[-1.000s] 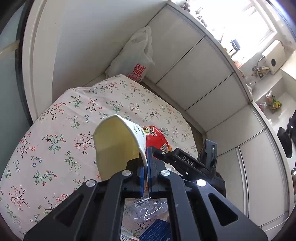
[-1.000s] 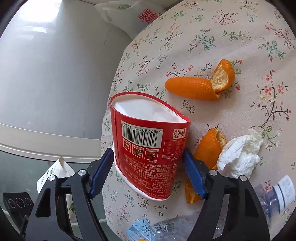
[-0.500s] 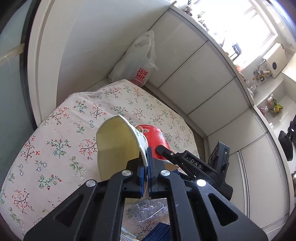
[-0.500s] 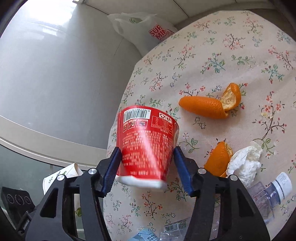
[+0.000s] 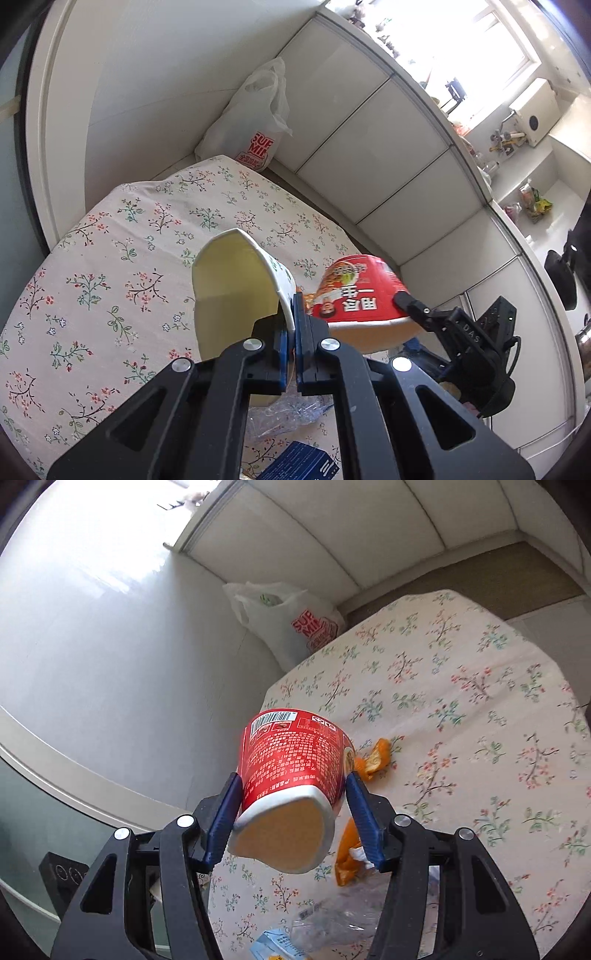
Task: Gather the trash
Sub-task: 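Carry both cups over the brown bin and open both grippers, then bring both tools back over the table toward the orange peels, then grasp the orange peel with the left gripper while the right grasps the white tissue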
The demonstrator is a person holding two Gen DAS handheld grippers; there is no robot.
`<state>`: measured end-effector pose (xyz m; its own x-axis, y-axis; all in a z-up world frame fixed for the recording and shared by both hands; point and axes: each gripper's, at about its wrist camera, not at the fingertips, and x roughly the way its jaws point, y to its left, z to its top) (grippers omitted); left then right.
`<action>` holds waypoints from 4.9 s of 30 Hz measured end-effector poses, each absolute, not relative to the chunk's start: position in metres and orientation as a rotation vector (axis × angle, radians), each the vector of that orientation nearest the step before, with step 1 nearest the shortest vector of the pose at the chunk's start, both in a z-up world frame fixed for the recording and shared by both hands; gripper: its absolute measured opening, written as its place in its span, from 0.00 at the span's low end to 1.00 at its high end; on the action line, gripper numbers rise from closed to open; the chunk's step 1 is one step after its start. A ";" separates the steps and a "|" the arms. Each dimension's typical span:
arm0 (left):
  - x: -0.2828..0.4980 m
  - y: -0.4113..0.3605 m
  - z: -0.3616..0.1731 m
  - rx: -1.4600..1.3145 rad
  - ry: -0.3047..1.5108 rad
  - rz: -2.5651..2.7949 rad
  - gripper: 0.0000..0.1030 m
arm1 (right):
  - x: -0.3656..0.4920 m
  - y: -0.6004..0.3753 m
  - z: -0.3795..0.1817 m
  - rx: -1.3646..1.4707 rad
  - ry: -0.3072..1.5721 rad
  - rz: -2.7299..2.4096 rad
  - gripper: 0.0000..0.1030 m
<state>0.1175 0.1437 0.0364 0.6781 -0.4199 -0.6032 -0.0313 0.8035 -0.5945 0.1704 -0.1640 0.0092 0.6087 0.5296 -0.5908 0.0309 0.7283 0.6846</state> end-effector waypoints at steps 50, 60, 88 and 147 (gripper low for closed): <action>0.155 -0.277 0.030 -0.381 0.987 -0.814 0.02 | 0.004 -0.495 0.079 0.378 0.461 -0.794 0.93; 0.154 -0.298 0.017 -0.348 1.057 -0.795 0.47 | -0.001 -0.502 0.078 0.420 0.461 -0.784 0.93; 0.132 -0.061 0.026 -0.249 1.020 -0.364 0.60 | 0.048 -0.381 0.097 0.287 0.462 -0.492 0.93; 0.161 0.085 0.028 -0.202 0.903 -0.108 0.18 | 0.196 -0.135 -0.045 0.136 1.174 0.223 0.93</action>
